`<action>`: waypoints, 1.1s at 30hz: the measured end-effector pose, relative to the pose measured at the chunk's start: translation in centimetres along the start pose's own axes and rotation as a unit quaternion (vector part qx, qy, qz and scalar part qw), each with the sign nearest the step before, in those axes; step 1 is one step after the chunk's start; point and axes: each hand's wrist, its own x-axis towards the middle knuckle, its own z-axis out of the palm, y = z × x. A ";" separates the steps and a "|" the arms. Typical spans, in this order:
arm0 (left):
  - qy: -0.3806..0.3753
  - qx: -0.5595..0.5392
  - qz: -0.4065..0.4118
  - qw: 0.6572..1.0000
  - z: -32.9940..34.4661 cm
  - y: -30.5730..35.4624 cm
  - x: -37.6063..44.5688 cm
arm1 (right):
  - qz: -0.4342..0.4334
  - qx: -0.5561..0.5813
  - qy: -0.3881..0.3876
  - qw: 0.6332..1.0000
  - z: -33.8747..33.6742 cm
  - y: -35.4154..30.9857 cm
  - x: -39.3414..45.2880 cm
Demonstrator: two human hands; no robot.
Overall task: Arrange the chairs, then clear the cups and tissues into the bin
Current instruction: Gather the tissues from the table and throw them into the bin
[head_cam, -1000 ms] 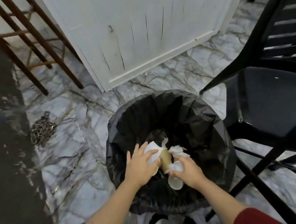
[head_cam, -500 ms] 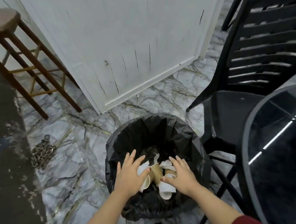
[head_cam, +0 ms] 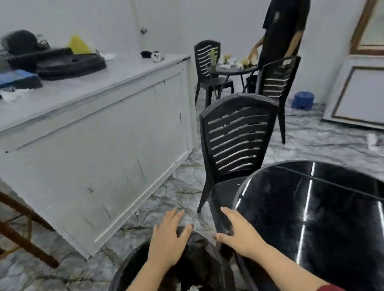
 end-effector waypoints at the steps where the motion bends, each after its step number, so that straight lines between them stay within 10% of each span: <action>1: -0.005 0.002 0.021 1.000 0.0 1.1 0.5 | 0.008 0.011 0.015 1.000 -1.2 0.3 -0.4; 13: -0.072 -0.018 0.183 0.980 7.1 15.6 5.4 | 0.146 0.061 0.168 0.973 -13.5 11.0 -8.4; 33: -0.195 0.025 0.227 0.954 23.9 26.6 7.1 | 0.230 -0.035 0.254 0.939 -21.6 25.8 -14.1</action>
